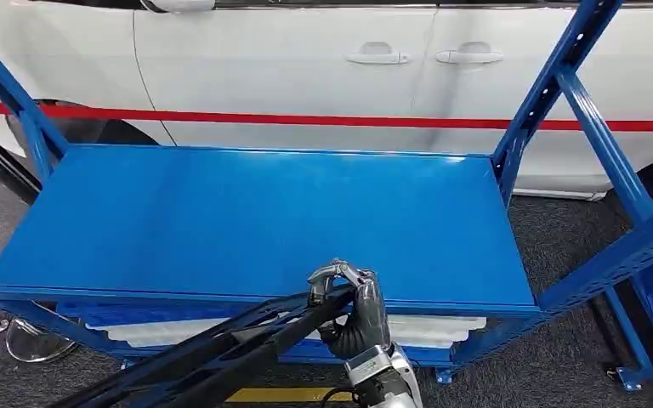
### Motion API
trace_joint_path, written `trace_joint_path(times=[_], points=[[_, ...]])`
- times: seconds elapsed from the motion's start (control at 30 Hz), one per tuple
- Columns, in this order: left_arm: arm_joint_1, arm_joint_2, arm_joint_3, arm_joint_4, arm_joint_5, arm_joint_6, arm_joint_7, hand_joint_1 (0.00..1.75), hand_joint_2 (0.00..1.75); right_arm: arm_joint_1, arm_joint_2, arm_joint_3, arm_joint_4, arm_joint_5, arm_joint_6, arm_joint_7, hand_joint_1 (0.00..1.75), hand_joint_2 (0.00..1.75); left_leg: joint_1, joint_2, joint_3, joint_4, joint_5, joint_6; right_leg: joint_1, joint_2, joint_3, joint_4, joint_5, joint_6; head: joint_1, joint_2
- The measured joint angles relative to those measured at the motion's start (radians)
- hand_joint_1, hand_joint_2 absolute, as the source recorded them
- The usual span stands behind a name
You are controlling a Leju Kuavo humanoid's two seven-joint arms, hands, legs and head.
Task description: Take the parts from the cabinet and place them on the table.
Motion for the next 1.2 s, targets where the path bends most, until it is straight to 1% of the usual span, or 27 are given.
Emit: trace_joint_path(times=[0.03, 0.1, 0.13, 0.17, 0.2, 0.23, 0.3, 0.33, 0.37, 0.47, 0.5, 0.53, 0.57, 0.67, 0.7, 0.73, 0.77, 0.83, 0.87, 0.9, 0.93, 1.0, 1.03, 1.07, 1.1, 1.17, 1.2], points=[[-0.001, 0.000, 0.000, 0.000, -0.002, 0.002, 0.000, 0.00, 1.75, -0.001, 0.000, 0.000, 0.000, 0.005, -0.003, 0.000, 1.75, 1.75, 0.001, 0.001, 0.000, -0.002, 0.002, 0.007, 0.000, -0.001, -0.023, 0.046, -0.035, 0.003, 0.000, 0.000], [-0.002, -0.001, 0.000, 0.000, -0.004, 0.005, -0.001, 0.00, 1.75, 0.003, -0.001, 0.000, 0.002, 0.012, -0.013, 0.000, 1.75, 1.75, 0.000, 0.002, -0.002, -0.002, 0.002, 0.009, -0.005, -0.001, -0.092, 0.193, -0.110, 0.010, 0.000, 0.000], [-0.001, -0.001, 0.001, 0.000, -0.005, 0.008, -0.001, 0.00, 1.75, 0.006, -0.002, 0.000, 0.003, 0.018, -0.019, 0.000, 1.75, 1.75, 0.000, 0.002, -0.003, -0.001, 0.002, 0.009, -0.005, -0.001, -0.126, 0.262, -0.134, 0.013, 0.000, 0.000], [0.000, -0.001, 0.001, 0.000, -0.006, 0.009, -0.001, 0.00, 1.75, 0.010, -0.003, 0.000, 0.005, 0.025, -0.025, 0.000, 1.75, 1.75, 0.000, 0.002, -0.003, -0.001, 0.002, 0.009, -0.008, -0.001, -0.141, 0.290, -0.131, 0.014, 0.000, 0.000], [0.000, -0.001, 0.002, 0.000, -0.007, 0.010, -0.001, 0.00, 1.75, 0.014, -0.004, 0.000, 0.006, 0.033, -0.032, 0.000, 1.75, 1.75, 0.000, 0.001, -0.002, -0.001, 0.001, 0.009, -0.011, -0.001, -0.132, 0.269, -0.104, 0.015, 0.000, 0.000], [0.000, -0.002, 0.002, 0.000, -0.008, 0.012, 0.000, 0.00, 1.75, 0.017, -0.004, 0.000, 0.007, 0.043, -0.038, -0.002, 1.75, 1.75, 0.000, 0.000, 0.000, 0.000, 0.001, 0.008, -0.012, -0.001, -0.102, 0.206, -0.061, 0.014, 0.000, 0.000], [0.000, -0.004, 0.002, 0.000, -0.010, 0.011, 0.000, 0.00, 1.75, 0.019, -0.004, 0.000, 0.008, 0.051, -0.043, -0.005, 1.75, 1.75, 0.000, -0.001, 0.002, 0.002, -0.001, 0.005, -0.013, -0.001, -0.050, 0.102, -0.008, 0.011, 0.000, 0.000], [-0.001, -0.005, 0.002, 0.000, -0.010, 0.011, 0.000, 0.00, 1.75, 0.020, -0.004, 0.000, 0.008, 0.056, -0.048, -0.008, 1.75, 1.75, 0.000, -0.002, 0.002, 0.005, -0.003, 0.002, -0.013, -0.002, -0.011, 0.022, 0.023, 0.007, 0.000, 0.000], [0.000, -0.006, 0.003, 0.000, -0.010, 0.009, 0.000, 0.00, 1.75, 0.020, -0.004, 0.000, 0.008, 0.058, -0.051, -0.010, 1.75, 1.75, -0.005, -0.002, 0.000, 0.008, -0.007, -0.005, -0.009, -0.001, 0.004, -0.011, 0.008, 0.002, 0.000, 0.000], [0.000, -0.008, 0.010, 0.000, 0.001, 0.005, 0.014, 0.00, 1.75, 0.037, -0.004, 0.000, 0.008, 0.059, -0.051, -0.011, 1.75, 1.75, -0.004, -0.002, 0.000, 0.005, -0.005, -0.025, 0.000, 0.002, -0.002, -0.009, 0.012, -0.010, 0.000, 0.000], [0.000, -0.010, 0.015, 0.000, 0.005, 0.004, 0.016, 0.00, 1.75, 0.041, -0.004, 0.000, 0.008, 0.058, -0.049, -0.011, 1.75, 1.75, -0.003, -0.001, 0.001, 0.004, -0.006, -0.032, -0.005, 0.003, -0.002, -0.016, 0.017, -0.017, 0.000, 0.000], [0.000, -0.010, 0.019, 0.000, 0.005, 0.004, 0.018, 0.00, 1.75, 0.044, -0.003, 0.000, 0.008, 0.058, -0.048, -0.011, 1.75, 1.75, 0.002, -0.001, -0.003, 0.016, -0.017, -0.037, -0.010, -0.001, 0.002, -0.024, 0.022, -0.025, 0.000, 0.000], [0.000, -0.010, 0.023, 0.000, 0.005, 0.004, 0.018, 0.00, 1.75, 0.046, -0.003, 0.000, 0.008, 0.058, -0.047, -0.011, 1.75, 1.75, 0.001, -0.001, -0.018, 0.049, -0.044, -0.040, -0.011, -0.001, 0.003, -0.026, 0.023, -0.030, 0.000, 0.000], [0.005, -0.010, 0.030, 0.000, 0.016, -0.005, 0.045, 0.00, 1.75, 0.052, -0.003, 0.000, 0.014, 0.053, -0.043, -0.012, 1.75, 1.75, 0.002, -0.001, -0.120, 0.276, -0.162, -0.049, -0.006, -0.007, -0.003, -0.021, 0.026, -0.038, 0.000, 0.000], [0.008, -0.011, 0.034, 0.000, 0.019, -0.013, 0.064, 0.00, 1.75, 0.054, -0.003, 0.000, 0.017, 0.048, -0.036, -0.014, 1.75, 1.75, 0.002, -0.001, -0.136, 0.315, -0.171, -0.049, -0.005, -0.007, -0.006, -0.018, 0.026, -0.038, 0.000, 0.000], [0.010, -0.011, 0.039, 0.000, 0.021, -0.022, 0.083, 0.00, 1.75, 0.058, -0.003, 0.000, 0.019, 0.043, -0.029, -0.016, 1.75, 1.75, 0.002, -0.001, -0.128, 0.303, -0.154, -0.048, -0.004, -0.006, -0.009, -0.015, 0.026, -0.038, 0.000, 0.000], [0.010, -0.011, 0.044, 0.000, 0.022, -0.023, 0.097, 0.00, 1.75, 0.060, -0.004, 0.000, 0.021, 0.039, -0.029, -0.017, 1.75, 1.75, 0.002, -0.001, -0.097, 0.246, -0.118, -0.045, -0.003, -0.005, -0.011, -0.012, 0.026, -0.038, 0.000, 0.000], [0.012, -0.011, 0.049, 0.000, 0.018, -0.024, 0.108, 0.00, 1.75, 0.062, -0.004, 0.000, 0.022, 0.036, -0.029, -0.019, 1.75, 1.75, 0.001, -0.001, -0.003, 0.072, -0.040, -0.034, -0.001, -0.003, -0.013, -0.008, 0.026, -0.038, 0.000, 0.000], [0.011, -0.011, 0.050, 0.000, 0.018, -0.024, 0.112, 0.00, 1.75, 0.063, -0.004, 0.000, 0.022, 0.036, -0.029, -0.021, 1.75, 1.75, -0.001, -0.002, 0.021, 0.015, -0.047, -0.027, 0.000, -0.003, -0.015, -0.006, 0.026, -0.035, 0.000, 0.000], [0.012, -0.013, 0.050, 0.000, 0.016, -0.024, 0.117, 0.00, 1.75, 0.066, -0.005, 0.000, 0.023, 0.034, -0.029, -0.021, 1.75, 1.75, -0.007, -0.002, 0.022, 0.014, -0.032, -0.024, 0.005, -0.002, -0.018, -0.004, 0.029, -0.027, 0.000, 0.000], [0.012, -0.014, 0.050, 0.000, 0.013, -0.024, 0.124, 0.00, 1.75, 0.067, -0.005, -0.001, 0.023, 0.033, -0.029, -0.022, 1.75, 1.75, -0.009, -0.003, 0.018, 0.017, -0.030, -0.021, 0.003, -0.002, -0.020, -0.005, 0.033, -0.021, 0.000, 0.000], [0.016, -0.014, 0.051, 0.000, 0.006, -0.024, 0.135, 0.00, 1.75, 0.073, -0.008, -0.002, 0.022, 0.033, -0.029, -0.023, 1.75, 1.75, -0.011, -0.003, 0.016, 0.015, -0.022, -0.010, 0.001, -0.002, -0.019, -0.010, 0.041, -0.008, 0.000, 0.000], [0.017, -0.018, 0.051, 0.001, 0.003, -0.024, 0.141, 0.00, 1.75, 0.078, -0.012, -0.003, 0.022, 0.030, -0.030, -0.024, 1.75, 1.75, 0.002, 0.003, 0.014, 0.001, -0.006, 0.002, 0.002, -0.001, -0.022, -0.002, 0.030, -0.001, 0.000, 0.000], [0.016, -0.019, 0.051, 0.001, 0.000, -0.024, 0.142, 0.00, 1.75, 0.084, -0.014, -0.003, 0.022, 0.026, -0.030, -0.025, 1.75, 1.75, -0.001, 0.005, 0.008, -0.003, 0.002, 0.009, 0.000, 0.000, -0.031, 0.018, -0.004, 0.003, 0.000, 0.000], [0.015, -0.019, 0.051, 0.001, -0.003, -0.024, 0.142, 0.00, 1.75, 0.088, -0.018, -0.005, 0.022, 0.022, -0.030, -0.026, 1.75, 1.75, -0.001, 0.006, -0.001, -0.003, 0.008, 0.018, -0.002, 0.000, -0.050, 0.069, -0.057, 0.004, 0.000, 0.000], [0.016, -0.021, 0.051, 0.001, -0.005, -0.026, 0.141, 0.00, 1.75, 0.097, -0.023, -0.005, 0.022, 0.018, -0.030, -0.026, 1.75, 1.75, -0.003, 0.008, -0.022, -0.001, 0.020, 0.018, -0.005, 0.000, -0.096, 0.216, -0.150, 0.011, 0.000, 0.000], [0.017, -0.021, 0.051, 0.001, -0.005, -0.028, 0.140, 0.00, 1.75, 0.102, -0.026, -0.005, 0.022, 0.018, -0.030, -0.026, 1.75, 1.75, -0.003, 0.009, -0.034, 0.001, 0.028, 0.016, -0.007, -0.001, -0.107, 0.269, -0.170, 0.015, 0.000, 0.000]])
